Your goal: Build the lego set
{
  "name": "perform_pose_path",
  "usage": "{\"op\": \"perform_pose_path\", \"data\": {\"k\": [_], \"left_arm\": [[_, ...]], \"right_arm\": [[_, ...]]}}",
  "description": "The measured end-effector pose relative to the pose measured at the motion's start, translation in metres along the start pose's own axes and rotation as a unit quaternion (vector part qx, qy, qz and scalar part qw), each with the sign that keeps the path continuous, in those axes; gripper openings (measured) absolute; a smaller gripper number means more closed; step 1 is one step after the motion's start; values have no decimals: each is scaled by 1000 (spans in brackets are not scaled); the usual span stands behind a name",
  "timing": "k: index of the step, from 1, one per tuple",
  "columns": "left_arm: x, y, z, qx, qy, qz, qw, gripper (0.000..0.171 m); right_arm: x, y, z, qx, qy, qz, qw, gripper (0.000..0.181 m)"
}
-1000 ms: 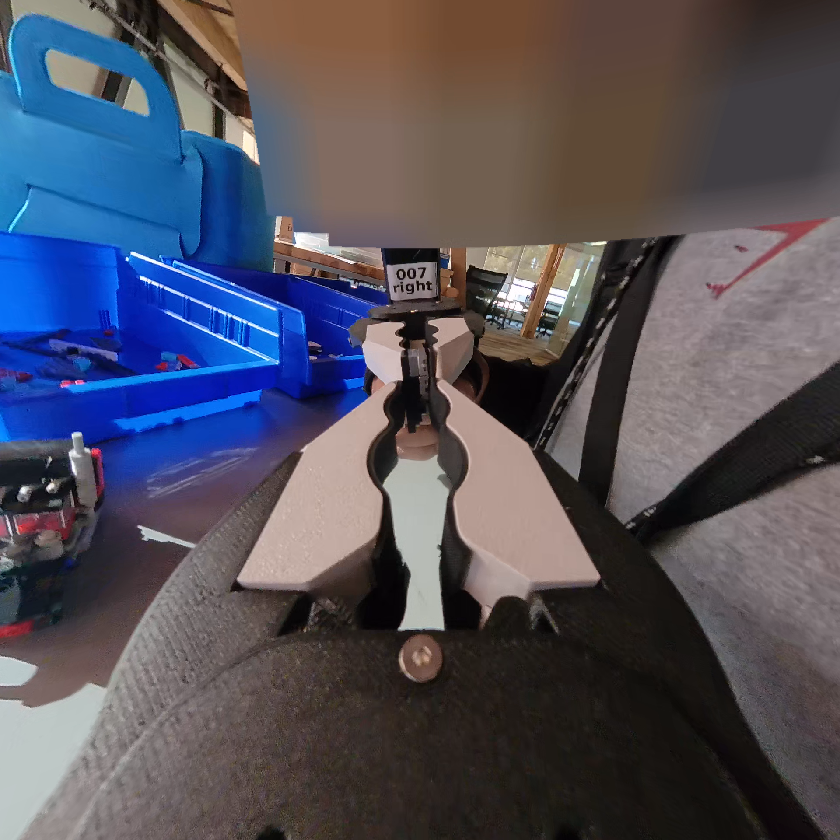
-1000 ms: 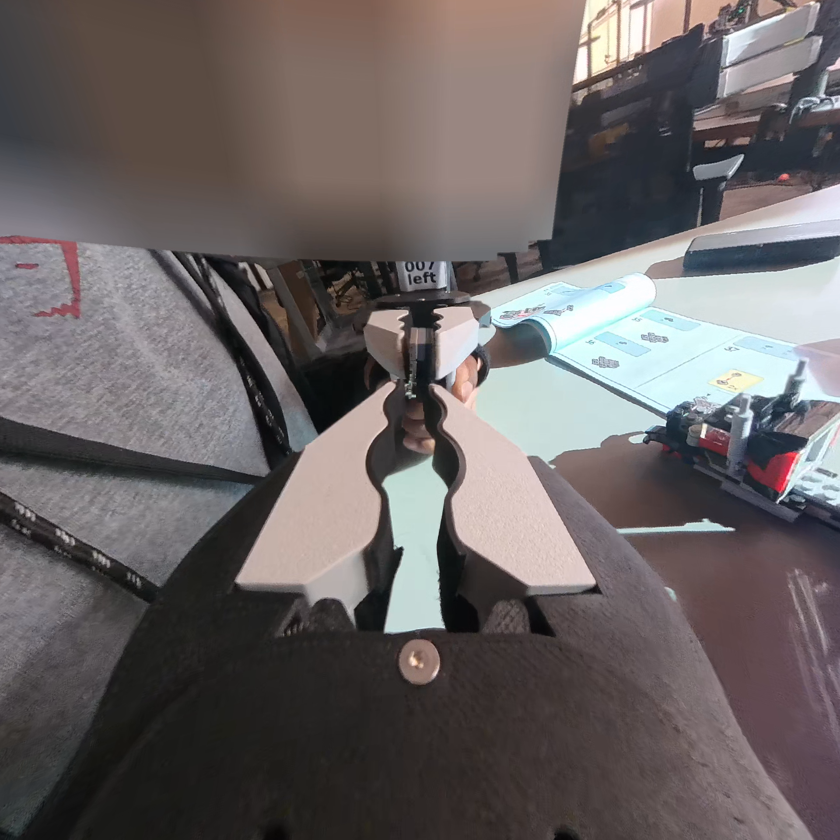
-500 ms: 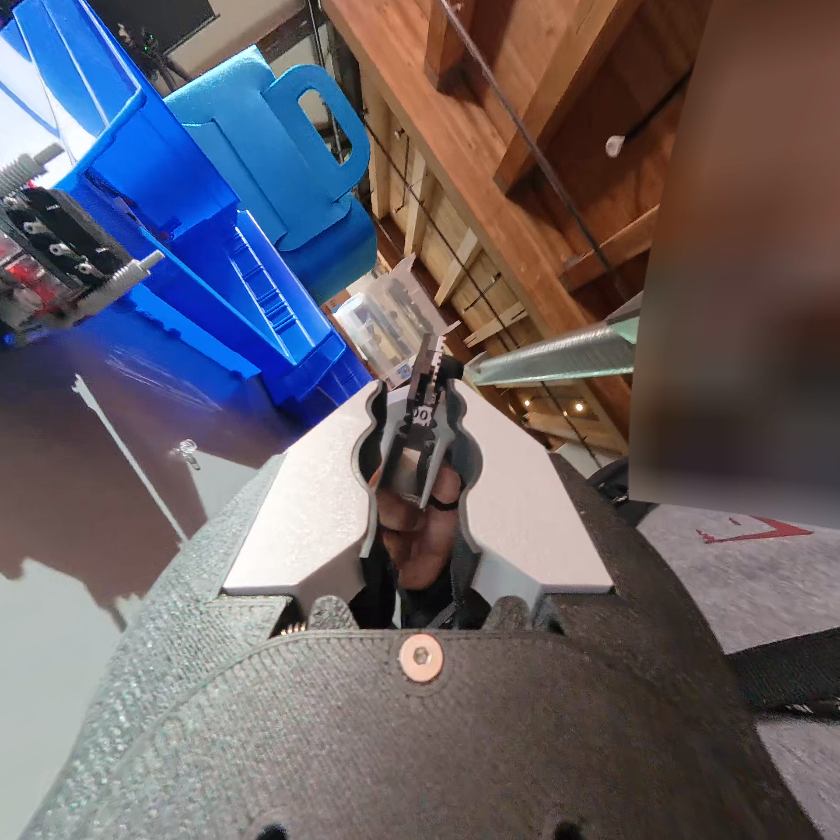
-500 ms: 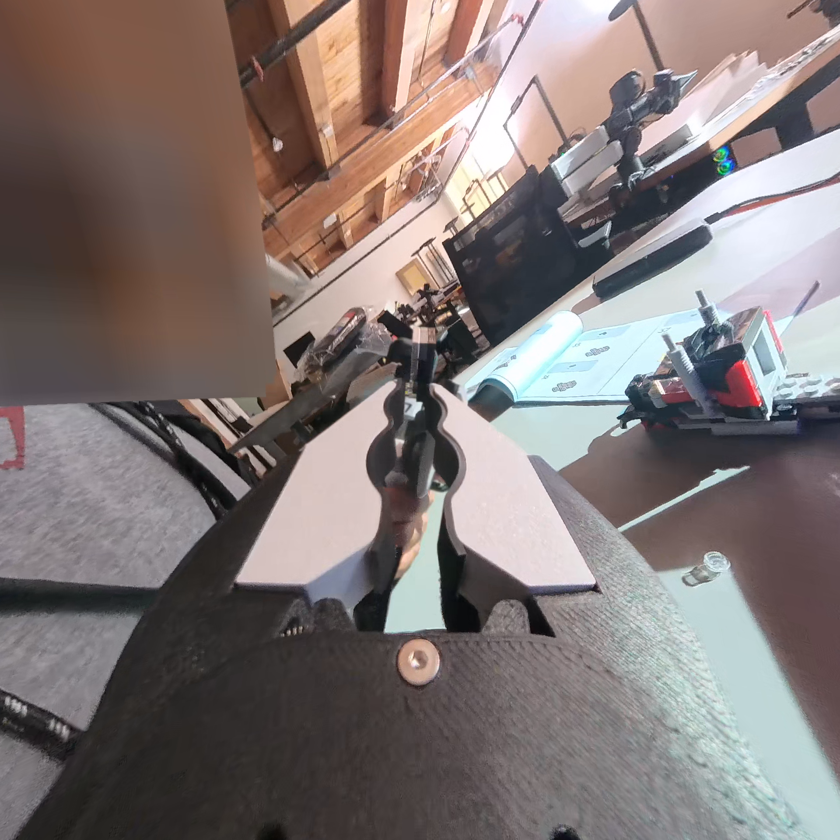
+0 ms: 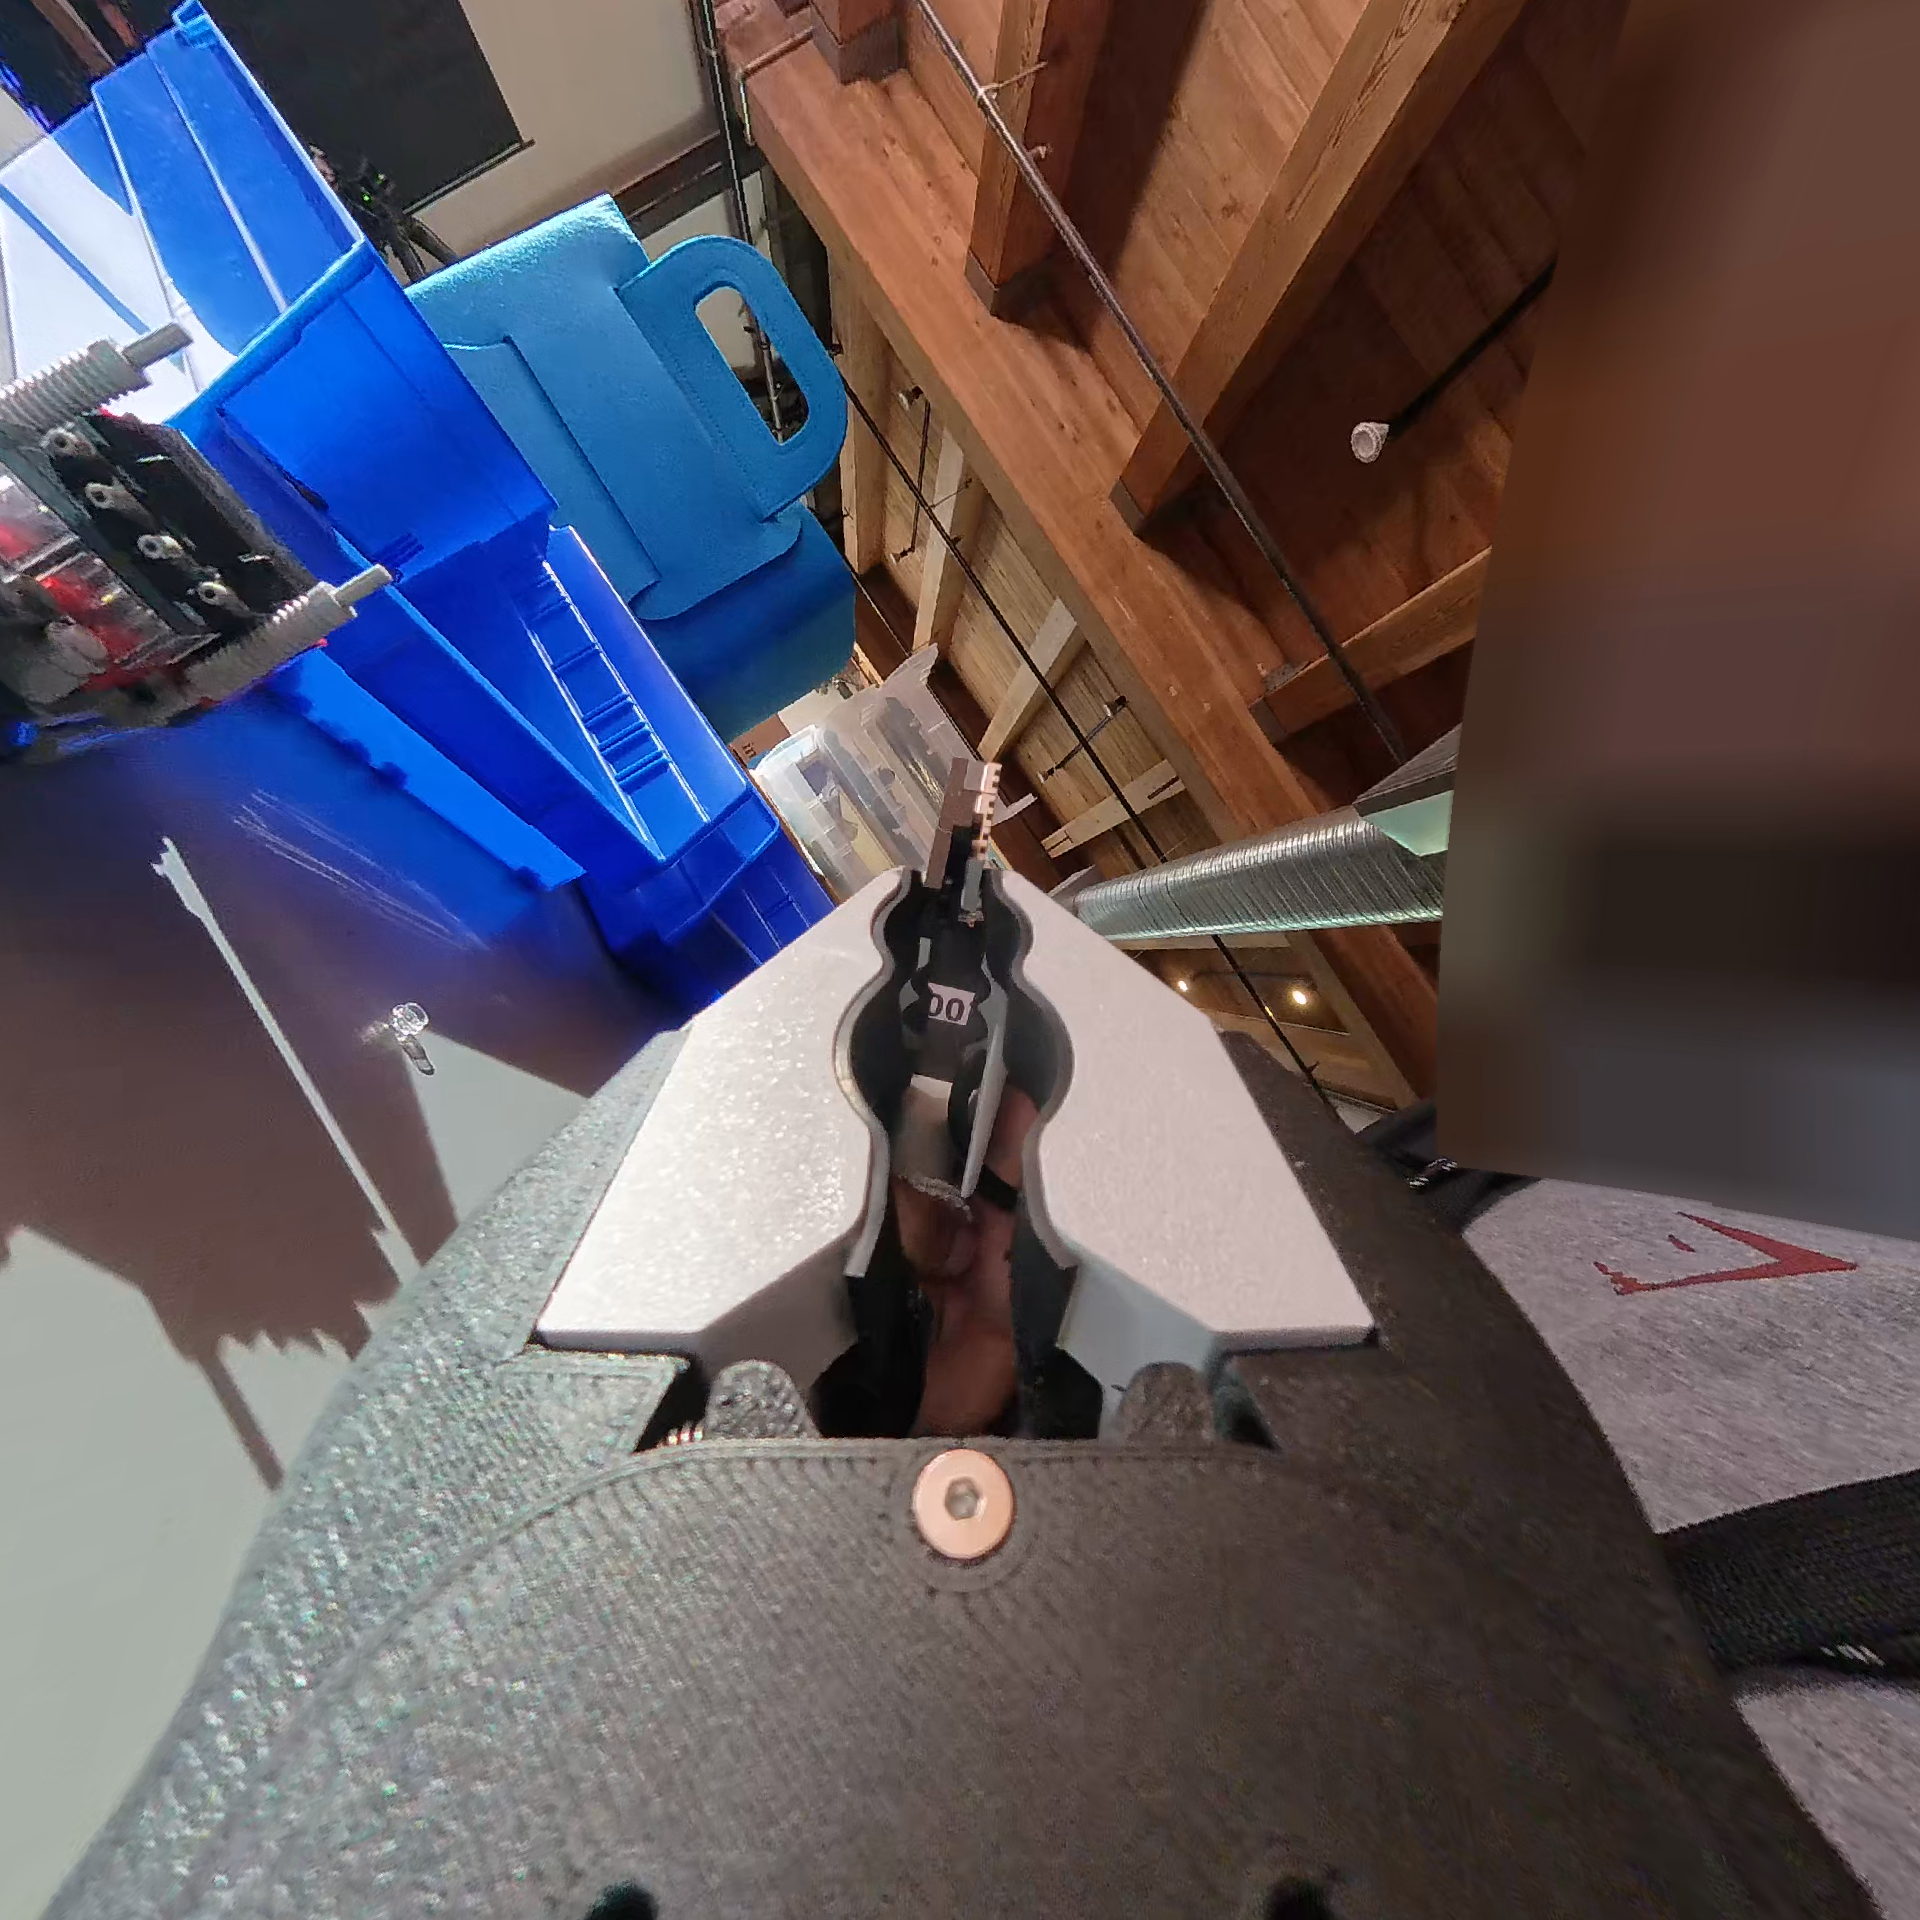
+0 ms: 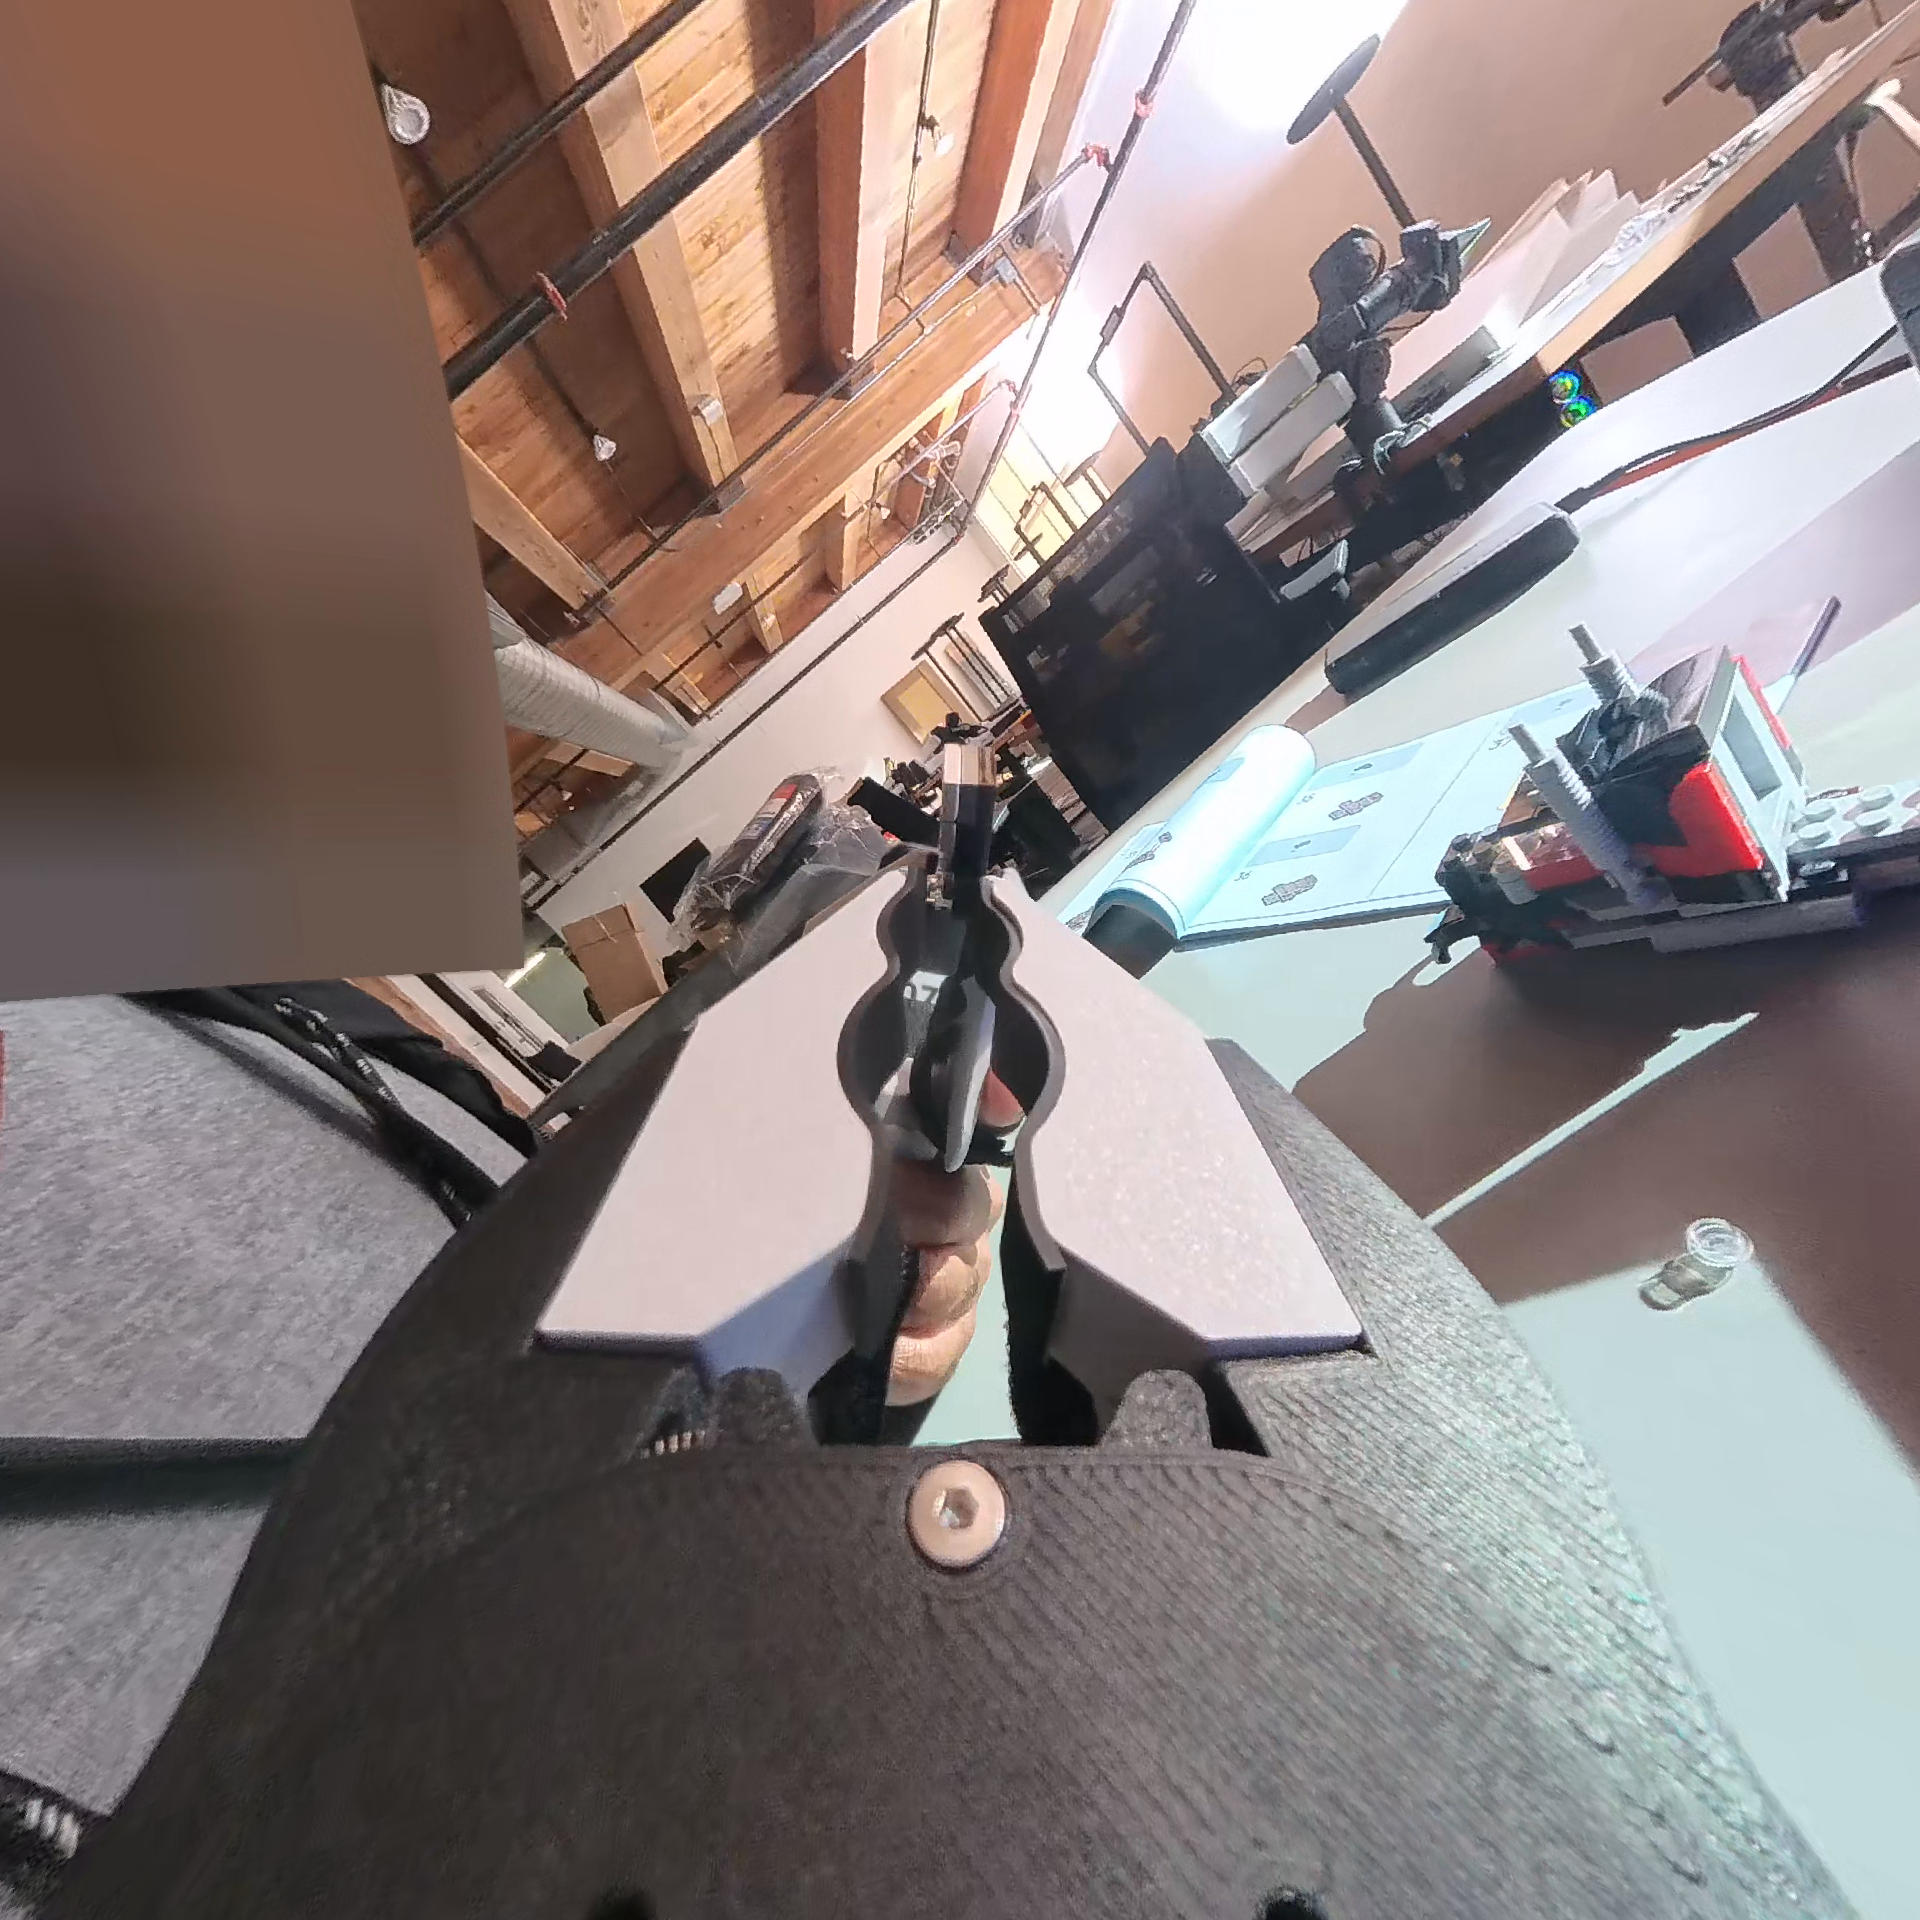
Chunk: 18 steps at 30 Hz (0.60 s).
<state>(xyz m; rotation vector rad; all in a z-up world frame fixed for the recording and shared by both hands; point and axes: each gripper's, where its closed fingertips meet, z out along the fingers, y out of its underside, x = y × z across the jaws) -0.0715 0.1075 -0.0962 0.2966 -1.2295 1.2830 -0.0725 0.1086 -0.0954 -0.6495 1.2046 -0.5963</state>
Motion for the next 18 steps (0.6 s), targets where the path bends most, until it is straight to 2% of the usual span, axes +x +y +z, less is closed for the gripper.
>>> {"op": "perform_pose_path", "data": {"k": [10, 12, 14, 16, 18], "left_arm": [[-6, -5, -4, 12, -14, -16, 1000, 10], [-9, -9, -7, 13, -26, -17, 999, 10], [-20, -8, -12, -6, -65, -27, 998, 11], [-35, 1, -17, -44, -115, -42, 991, 10], [-46, 10, -21, -79, -154, -49, 984, 10]], "right_arm": [[3, 8, 3, -27, 11, 11, 1000, 11], [10, 14, 0, -68, 30, -13, 997, 21], [25, 15, -10, -115, 63, -56, 990, 25], [52, 12, -25, -176, 127, -121, 969, 24], [79, 13, -40, -247, 186, -182, 933, 21]]}}
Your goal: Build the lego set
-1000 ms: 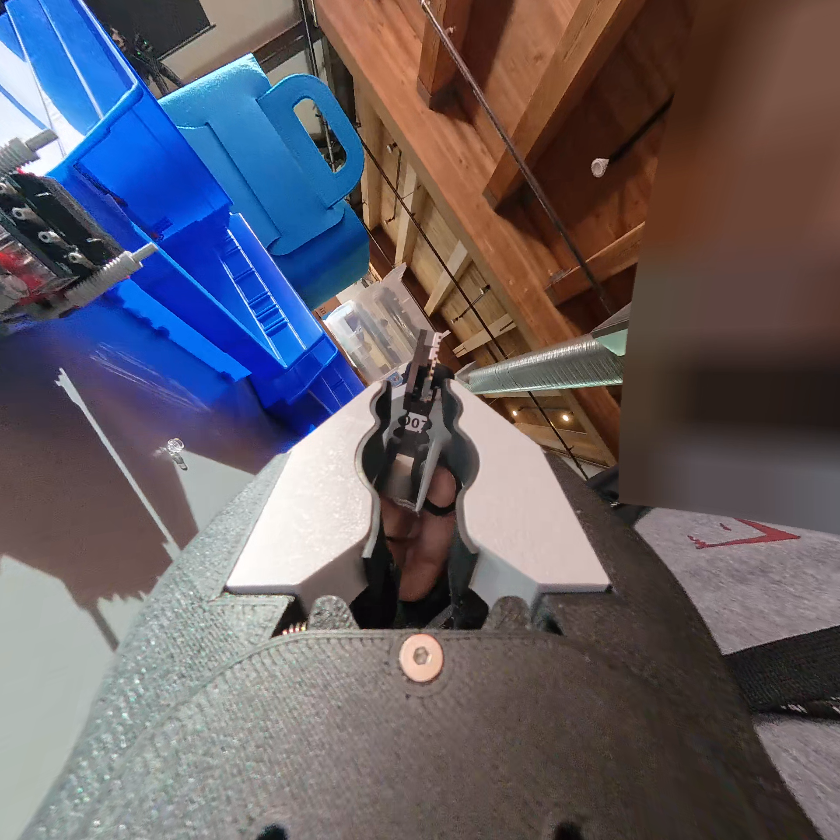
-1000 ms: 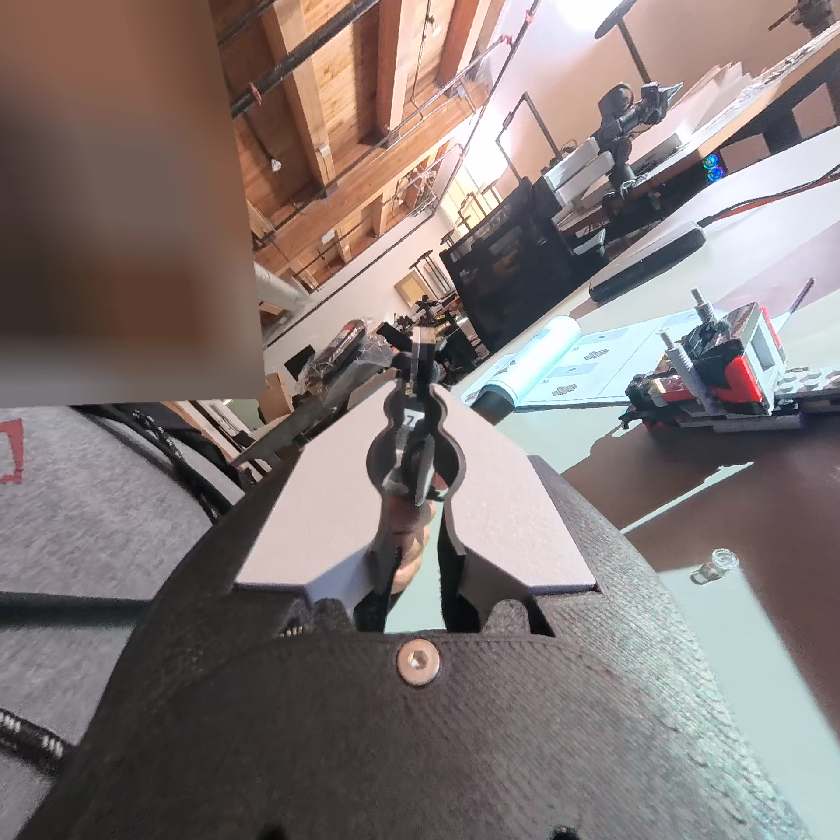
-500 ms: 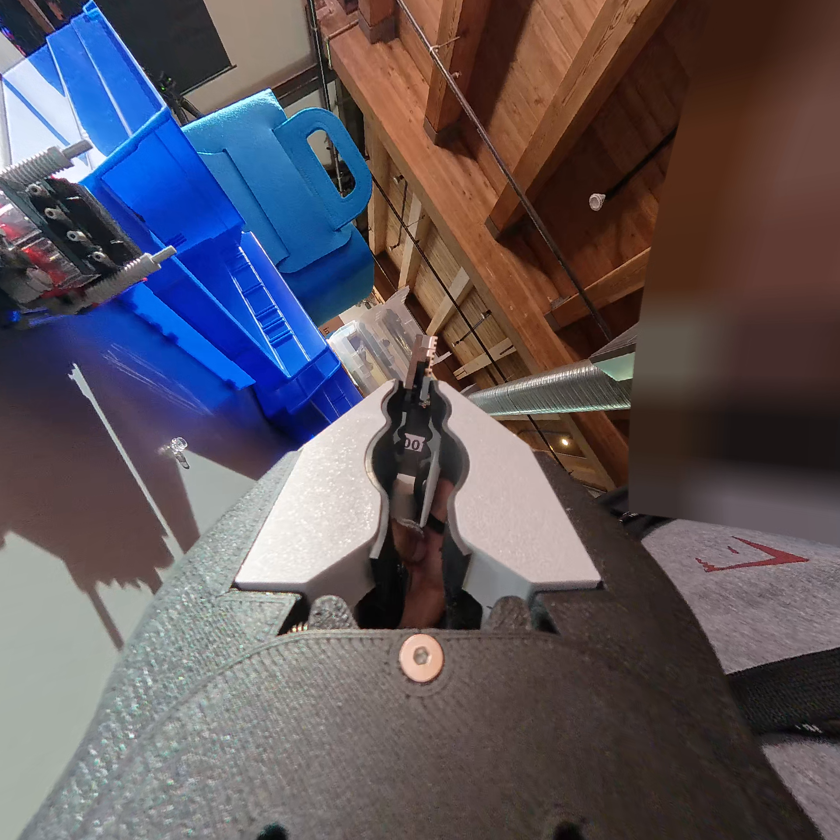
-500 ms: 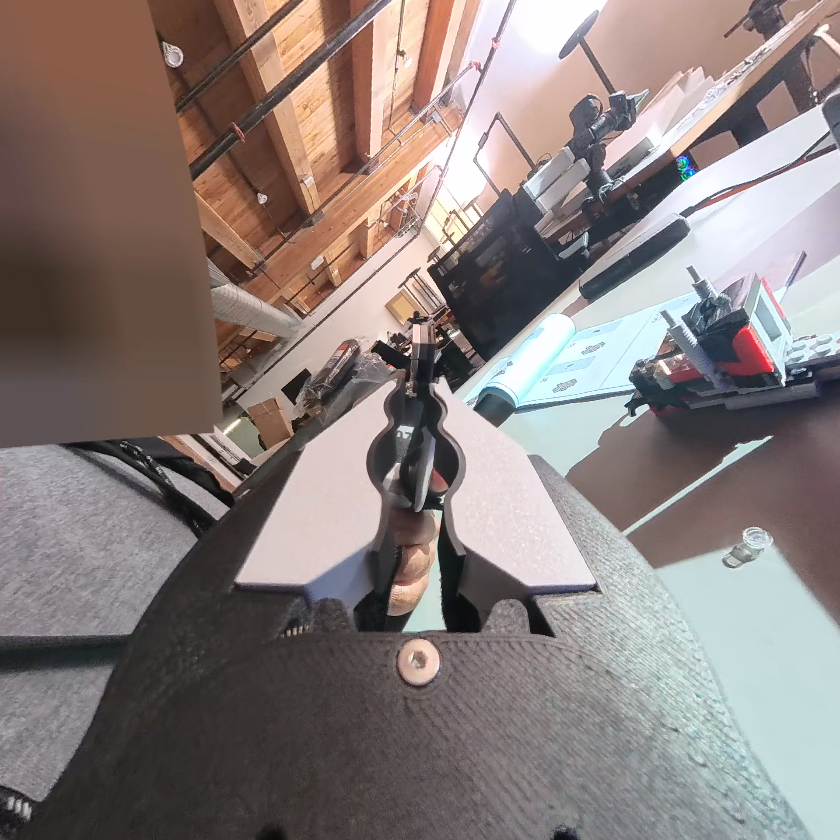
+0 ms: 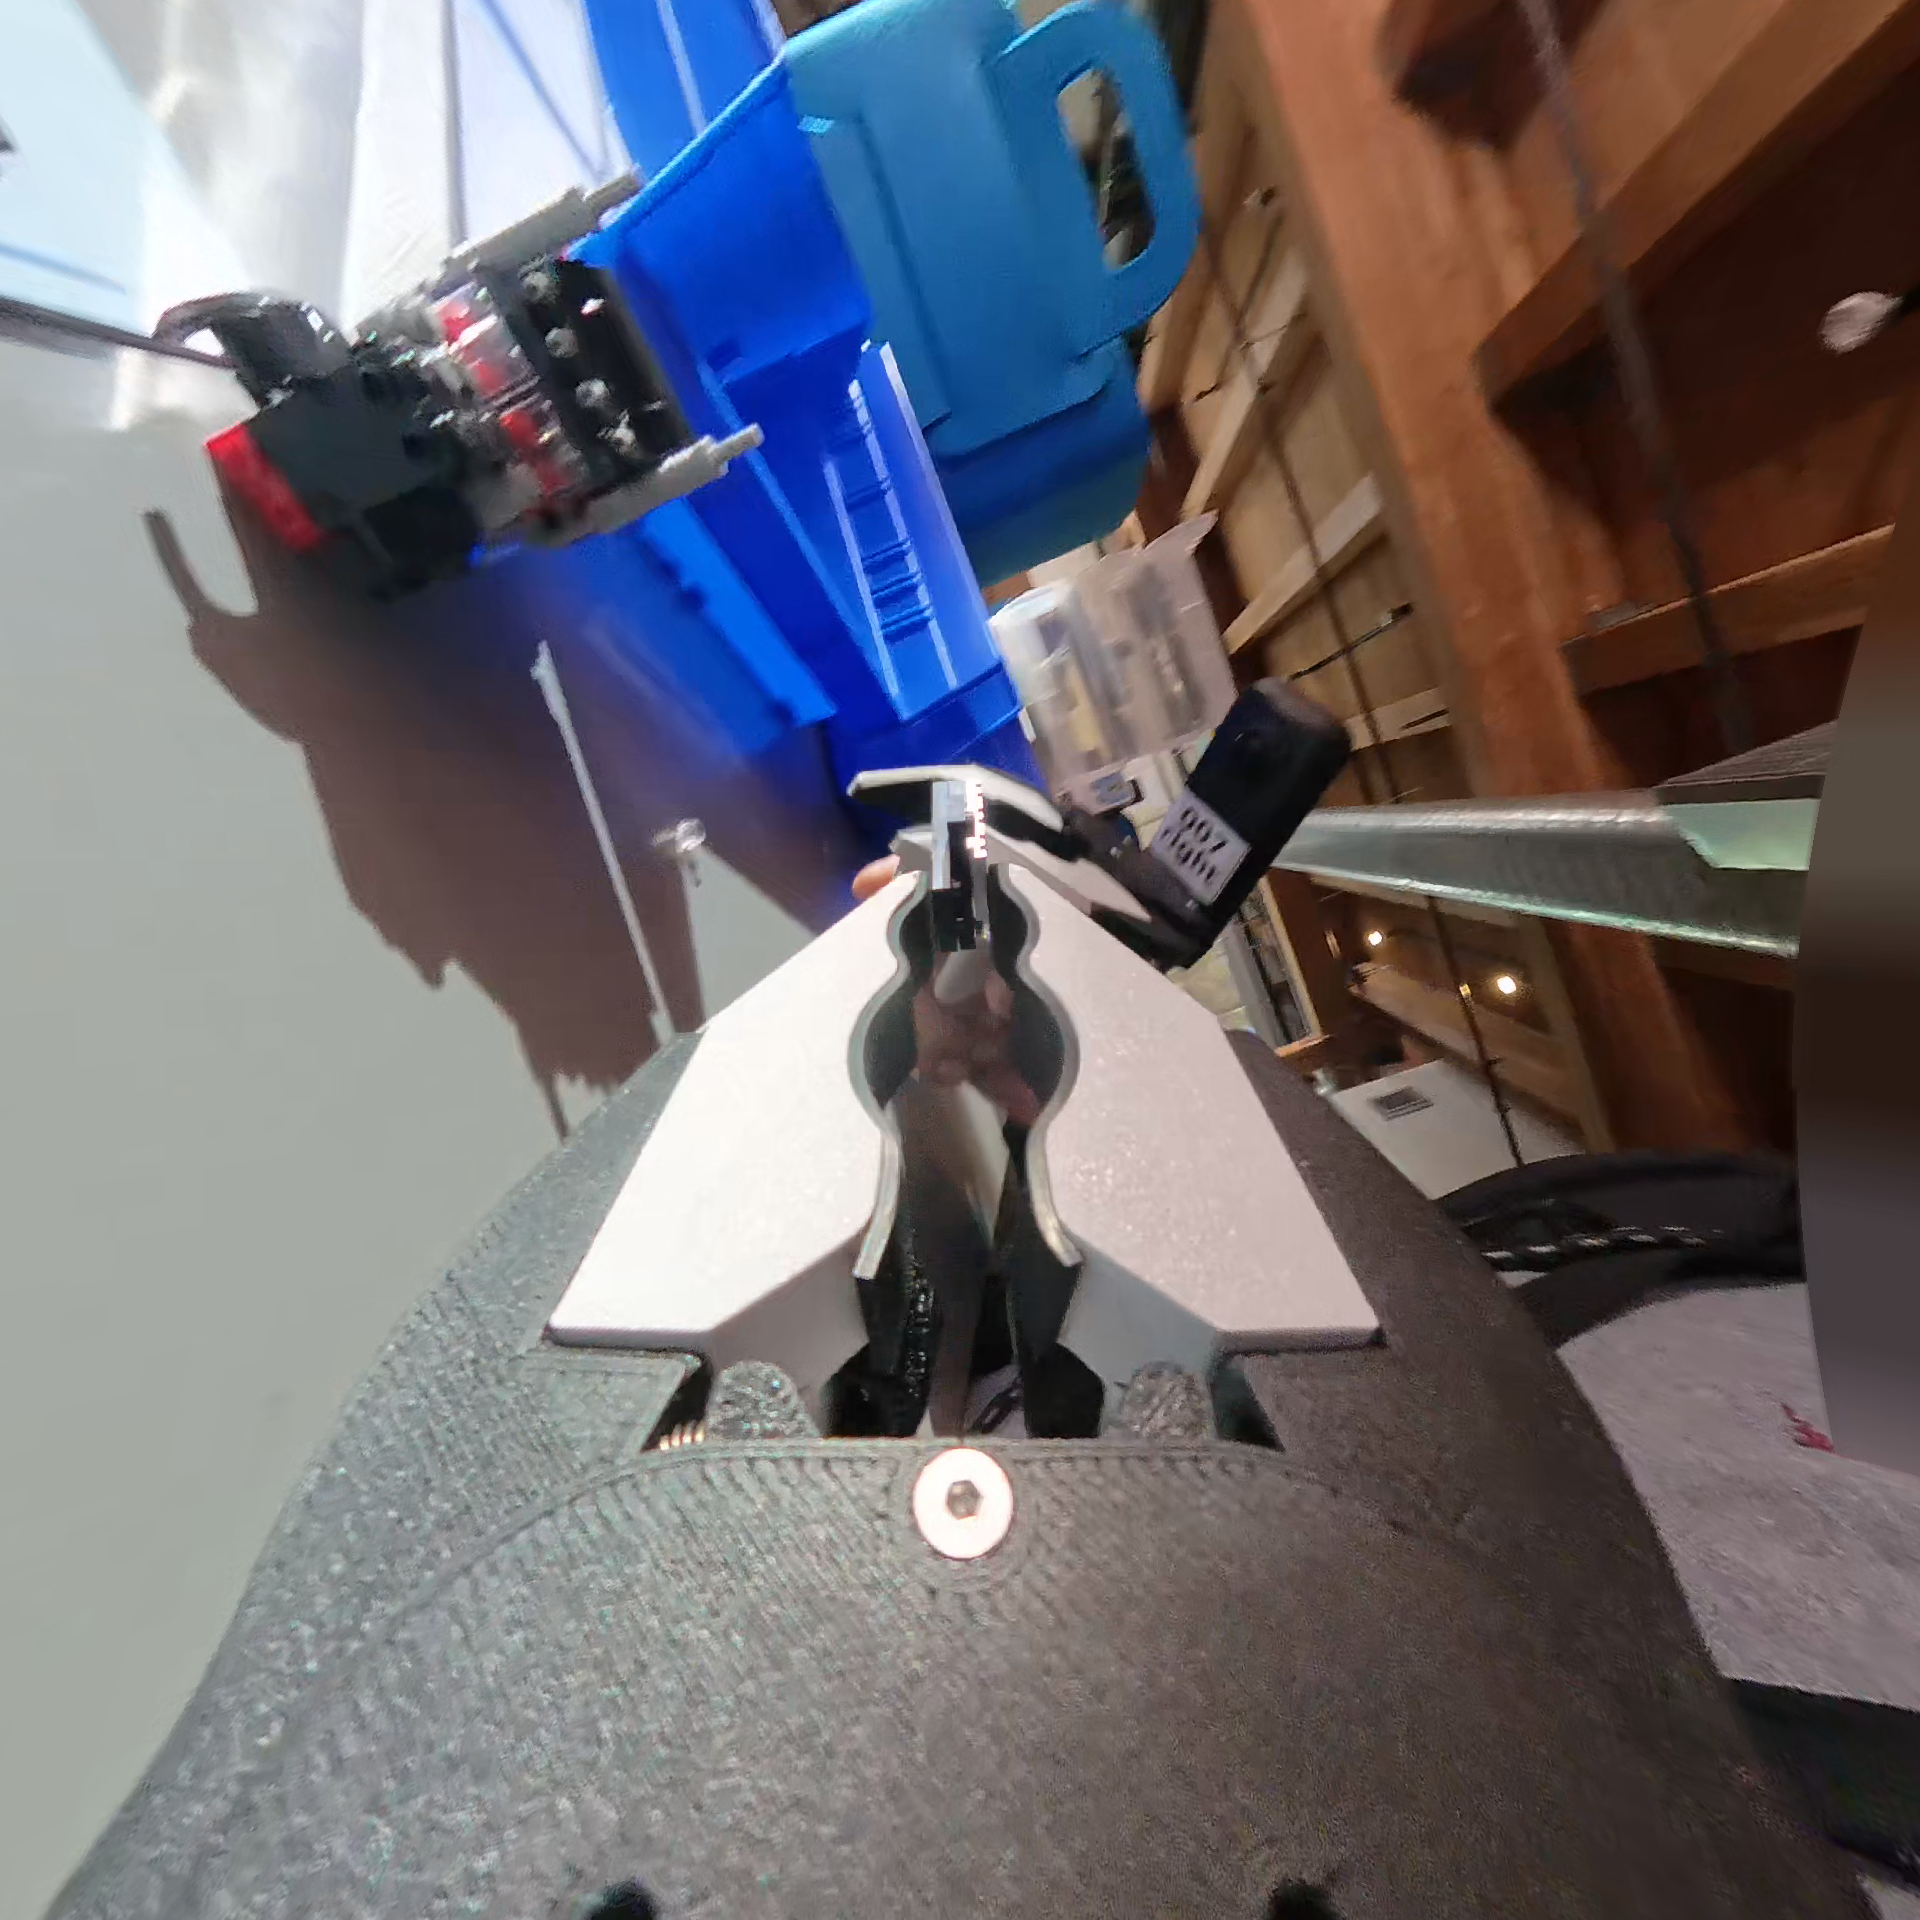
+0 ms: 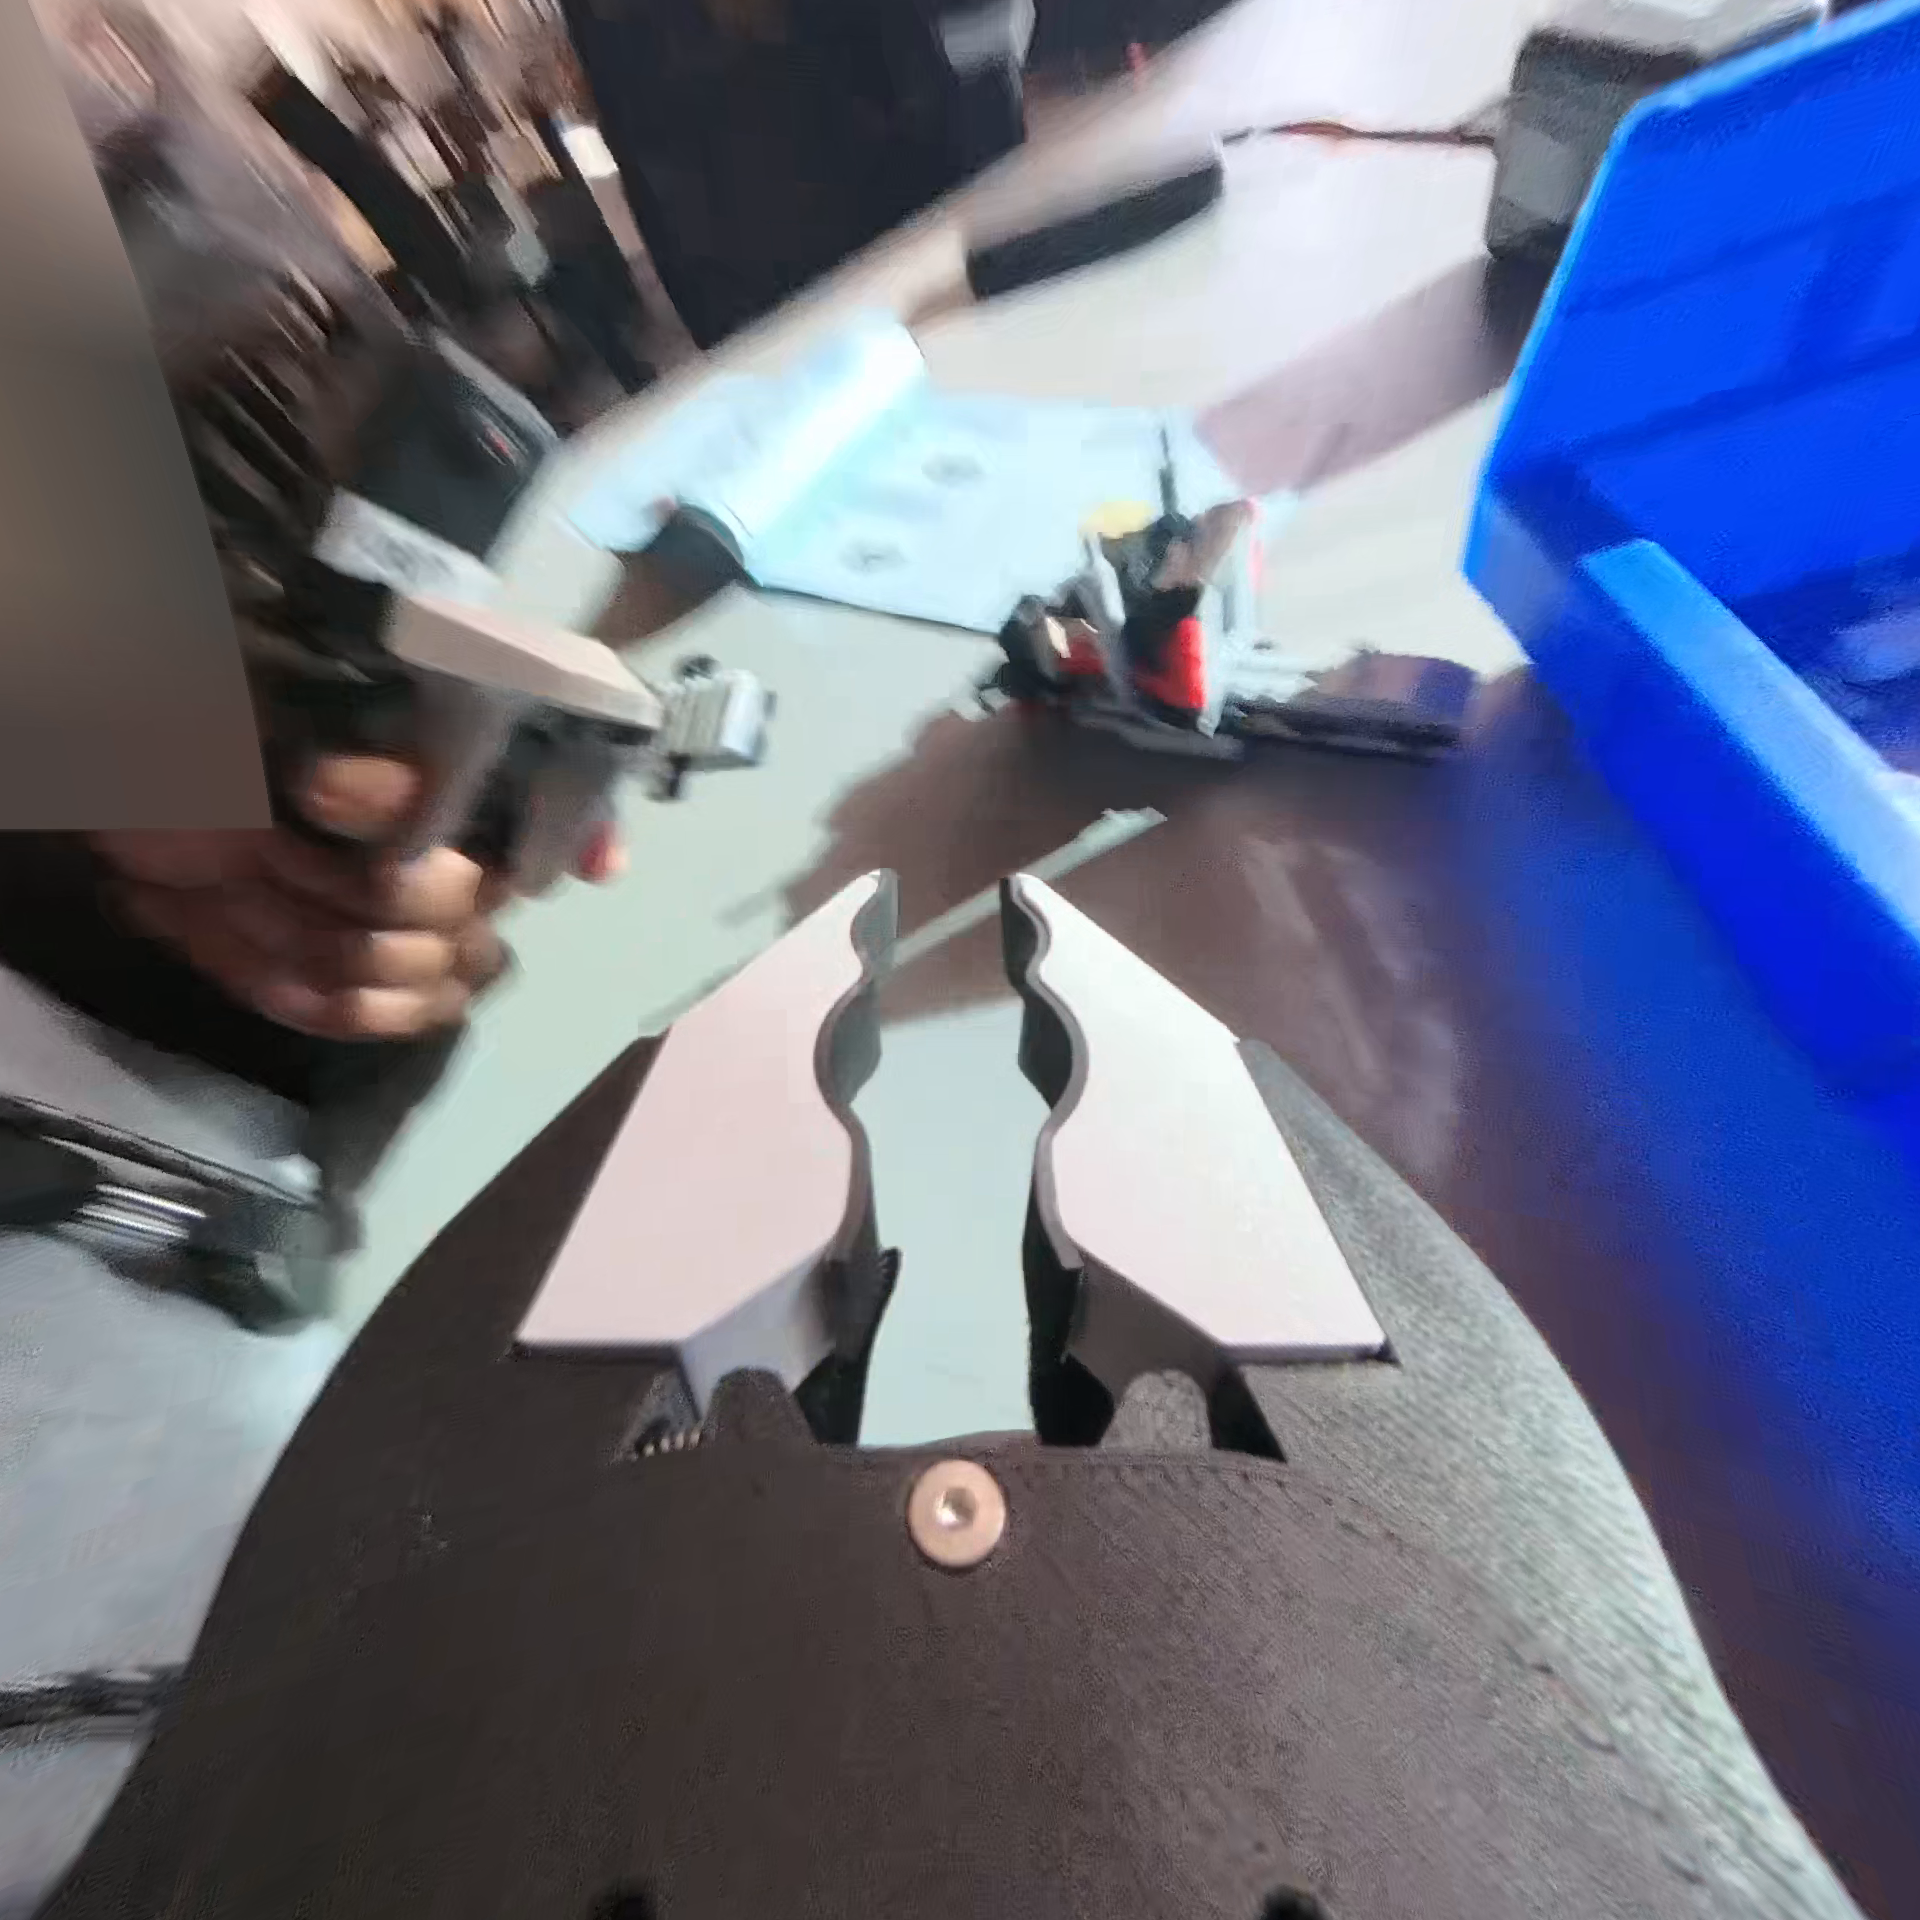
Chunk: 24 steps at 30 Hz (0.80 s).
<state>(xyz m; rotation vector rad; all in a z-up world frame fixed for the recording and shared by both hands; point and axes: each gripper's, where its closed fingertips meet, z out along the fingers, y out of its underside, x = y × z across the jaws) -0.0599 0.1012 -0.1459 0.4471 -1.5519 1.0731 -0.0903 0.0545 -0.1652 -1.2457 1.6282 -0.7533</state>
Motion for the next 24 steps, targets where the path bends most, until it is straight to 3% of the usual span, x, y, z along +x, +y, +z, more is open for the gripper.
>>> {"op": "perform_pose_path", "data": {"k": [4, 10, 14, 20, 24], "left_arm": [[-10, 8, 3, -29, -30, -4, 999, 10], [-16, 9, 4, -37, -45, -8, 998, 9], [-18, 8, 5, -38, -49, -11, 998, 9], [-22, 12, 8, -53, -58, -16, 997, 9], [-23, 10, 7, -52, -51, -33, 997, 9]], "right_arm": [[23, 31, 9, -117, 40, -62, 990, 20], [32, 42, 22, -174, 62, -106, 977, 15], [32, 40, 24, -171, 61, -127, 975, 10], [9, 12, 18, -65, 17, -154, 986, 11], [7, 9, 11, -46, 16, -149, 988, 19]]}}
